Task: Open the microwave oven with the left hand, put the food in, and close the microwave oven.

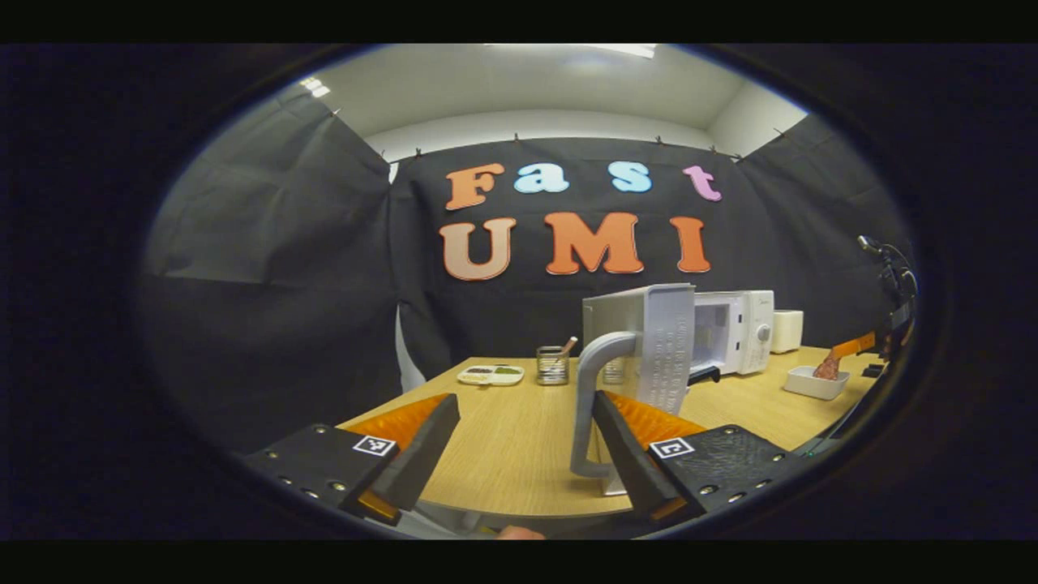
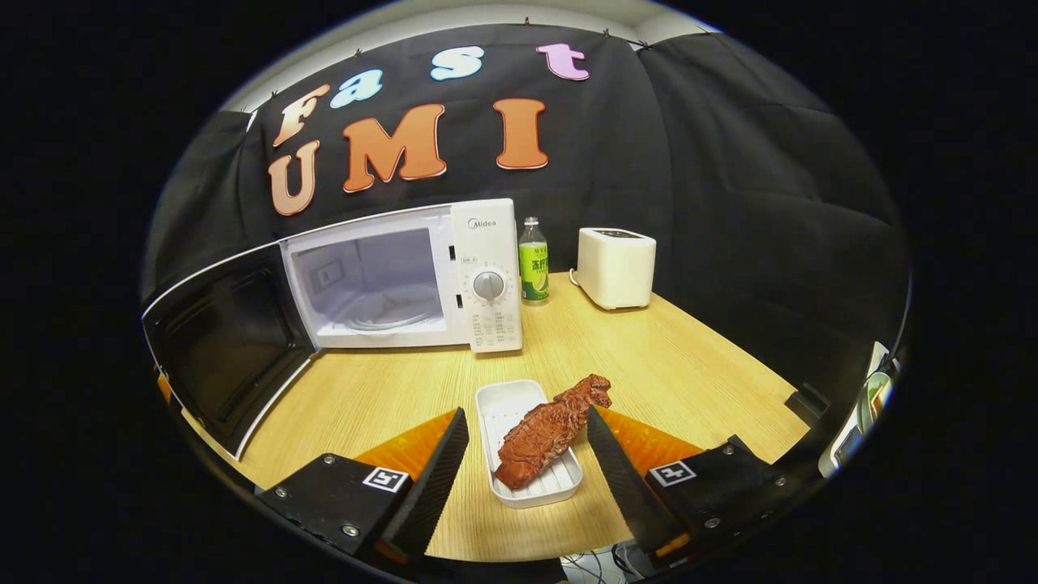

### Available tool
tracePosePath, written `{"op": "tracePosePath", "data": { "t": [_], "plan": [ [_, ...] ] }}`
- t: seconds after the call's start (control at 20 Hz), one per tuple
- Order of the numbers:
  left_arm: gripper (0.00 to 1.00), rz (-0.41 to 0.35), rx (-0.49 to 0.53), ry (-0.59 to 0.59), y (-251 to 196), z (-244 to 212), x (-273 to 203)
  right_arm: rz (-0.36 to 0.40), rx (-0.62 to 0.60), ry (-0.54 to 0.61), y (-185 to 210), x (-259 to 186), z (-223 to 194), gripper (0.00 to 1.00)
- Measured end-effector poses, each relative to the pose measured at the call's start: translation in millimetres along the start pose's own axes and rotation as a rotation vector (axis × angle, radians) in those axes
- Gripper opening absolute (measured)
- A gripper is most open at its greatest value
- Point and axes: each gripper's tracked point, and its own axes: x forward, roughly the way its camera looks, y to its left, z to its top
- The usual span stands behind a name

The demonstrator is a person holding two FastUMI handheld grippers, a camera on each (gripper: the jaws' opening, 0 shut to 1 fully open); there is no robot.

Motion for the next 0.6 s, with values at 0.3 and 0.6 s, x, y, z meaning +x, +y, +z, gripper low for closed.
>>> {"op": "tracePosePath", "data": {
  "t": [0.3, 0.6],
  "plan": [
    [0.96, 0.104, -0.011, 0.012, 55, -6, -12, -0.067, 0.013, 0.058, -17, 20, -13, 0.93],
    [0.95, 0.127, 0.002, 0.021, 63, -4, -12, -0.098, 0.079, 0.082, -39, 56, -7, 0.91]
  ]
}}
